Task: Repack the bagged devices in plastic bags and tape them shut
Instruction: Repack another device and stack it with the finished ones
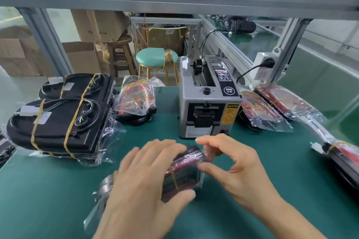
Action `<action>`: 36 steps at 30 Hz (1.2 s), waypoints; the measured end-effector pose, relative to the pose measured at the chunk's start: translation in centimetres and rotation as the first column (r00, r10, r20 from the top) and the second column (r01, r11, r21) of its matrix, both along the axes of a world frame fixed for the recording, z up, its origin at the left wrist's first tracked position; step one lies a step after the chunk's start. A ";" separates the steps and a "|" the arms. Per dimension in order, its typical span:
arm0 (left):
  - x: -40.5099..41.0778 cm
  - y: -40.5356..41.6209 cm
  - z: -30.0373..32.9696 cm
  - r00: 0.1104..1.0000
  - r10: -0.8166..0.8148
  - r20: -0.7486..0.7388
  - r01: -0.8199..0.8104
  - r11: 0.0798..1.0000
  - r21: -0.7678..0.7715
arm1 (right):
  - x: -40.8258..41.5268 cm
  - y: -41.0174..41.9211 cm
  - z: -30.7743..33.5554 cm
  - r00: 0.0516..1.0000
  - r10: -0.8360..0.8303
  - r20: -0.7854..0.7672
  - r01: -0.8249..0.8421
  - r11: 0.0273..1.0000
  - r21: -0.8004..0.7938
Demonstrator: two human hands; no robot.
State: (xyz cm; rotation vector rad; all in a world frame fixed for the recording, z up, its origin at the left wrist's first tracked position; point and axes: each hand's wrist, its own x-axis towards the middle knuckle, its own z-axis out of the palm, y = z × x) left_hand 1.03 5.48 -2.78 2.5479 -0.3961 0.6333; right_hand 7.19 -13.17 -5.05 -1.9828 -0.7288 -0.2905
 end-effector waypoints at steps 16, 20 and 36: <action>0.8 -0.6 0.5 0.995 0.079 -0.057 -0.089 0.978 -0.188 | 4.2 0.6 -0.6 0.762 -0.311 -0.568 0.526 0.809 0.264; 0.8 -0.7 0.1 0.994 0.075 -0.078 -0.086 0.986 -0.141 | 6.5 2.5 -0.4 0.655 -0.336 -0.677 0.636 0.728 0.254; 2.3 -0.6 -0.3 0.951 -0.001 -0.308 -0.015 0.999 -0.047 | 7.8 4.4 0.7 0.406 -0.113 -0.907 0.846 0.421 0.327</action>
